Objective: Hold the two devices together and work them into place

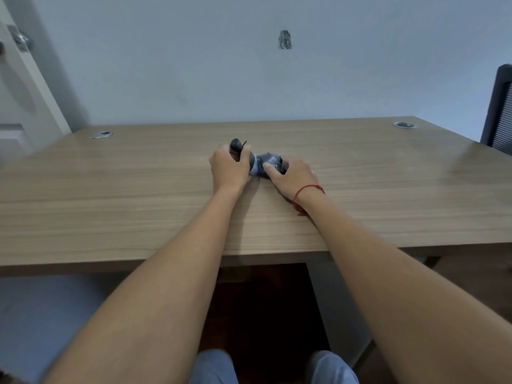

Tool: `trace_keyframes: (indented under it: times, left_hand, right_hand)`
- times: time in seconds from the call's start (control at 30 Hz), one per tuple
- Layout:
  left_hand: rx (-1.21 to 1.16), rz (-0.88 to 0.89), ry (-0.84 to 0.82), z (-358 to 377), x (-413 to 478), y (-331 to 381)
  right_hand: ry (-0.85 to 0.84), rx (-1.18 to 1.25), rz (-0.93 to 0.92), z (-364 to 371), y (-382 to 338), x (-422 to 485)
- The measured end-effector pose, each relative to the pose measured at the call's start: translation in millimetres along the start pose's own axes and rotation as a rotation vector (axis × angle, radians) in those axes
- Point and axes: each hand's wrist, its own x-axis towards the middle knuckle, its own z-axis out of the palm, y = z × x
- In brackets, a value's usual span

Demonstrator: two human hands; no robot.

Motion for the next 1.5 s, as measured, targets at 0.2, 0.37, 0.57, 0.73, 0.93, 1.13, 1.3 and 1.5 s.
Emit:
trace_keyframes:
  times: [0.2,0.37,0.57,0.73,0.93,1.13,1.3,1.5]
  left_hand:
    - [-0.053,-0.014,0.042,-2,-1,4]
    - [0.047,0.029,0.007,0,-2,3]
    - [-0.059,-0.011,0.024,-3,-2,4]
    - [-0.025,-0.014,0.01,-3,-3,3]
    - [-0.083,-0.033,0.014,-3,-2,4]
    - [-0.145,-0.12,-0.024,-3,-1,2]
    - [0.023,0.087,0.028,-1,-5,6]
    - [0.018,0.208,-0.009,2,-10,9]
  right_hand:
    - [0.001,-0.017,0.017,0,-1,-1]
    - [-0.007,-0.034,-0.01,0,-1,-2]
    - [0.004,-0.041,0.007,0,-1,-2]
    - [0.002,-0.037,-0.014,-2,-1,-3]
    - [0.018,-0.041,-0.006,-3,-3,-4]
    - [0.016,-0.038,-0.011,-4,-2,-3]
    - [0.03,-0.056,-0.026,-1,-2,-4]
    - [0.044,-0.263,-0.083,7,-7,-3]
